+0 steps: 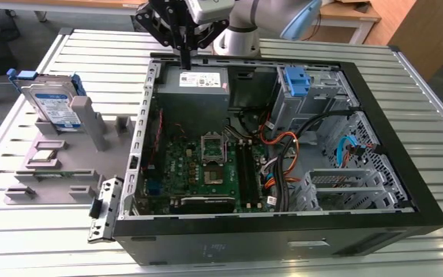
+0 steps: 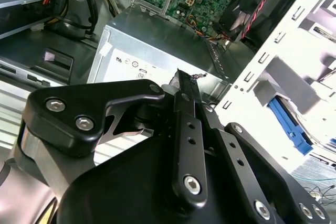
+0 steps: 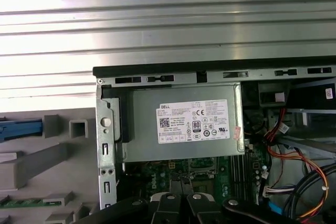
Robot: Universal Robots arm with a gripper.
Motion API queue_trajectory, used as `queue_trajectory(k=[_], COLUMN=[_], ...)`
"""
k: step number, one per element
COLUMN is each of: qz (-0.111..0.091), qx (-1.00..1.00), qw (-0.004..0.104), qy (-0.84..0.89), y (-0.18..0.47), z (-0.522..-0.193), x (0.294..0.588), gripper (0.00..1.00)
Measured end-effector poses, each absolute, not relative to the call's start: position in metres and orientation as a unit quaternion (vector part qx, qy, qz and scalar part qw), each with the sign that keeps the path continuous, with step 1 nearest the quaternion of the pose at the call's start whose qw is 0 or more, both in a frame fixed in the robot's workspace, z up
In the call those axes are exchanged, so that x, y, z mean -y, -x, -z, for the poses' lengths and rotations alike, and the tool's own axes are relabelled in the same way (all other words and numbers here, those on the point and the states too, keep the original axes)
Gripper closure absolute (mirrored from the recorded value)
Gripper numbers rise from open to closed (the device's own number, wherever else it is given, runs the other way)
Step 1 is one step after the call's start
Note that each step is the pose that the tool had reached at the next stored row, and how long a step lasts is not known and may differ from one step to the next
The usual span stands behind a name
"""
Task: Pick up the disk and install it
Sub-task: 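Reach for the disk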
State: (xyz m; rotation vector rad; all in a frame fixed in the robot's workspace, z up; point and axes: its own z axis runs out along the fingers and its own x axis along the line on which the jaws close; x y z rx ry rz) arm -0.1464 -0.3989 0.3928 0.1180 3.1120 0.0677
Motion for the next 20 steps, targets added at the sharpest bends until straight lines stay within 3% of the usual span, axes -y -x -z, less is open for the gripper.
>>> queue_trajectory(k=[20], qz=[-0.022], qx=[-0.999], qw=[0.014], qy=[-0.038], y=[0.175], z=[-0.391], x=[0.399], gripper=[0.90])
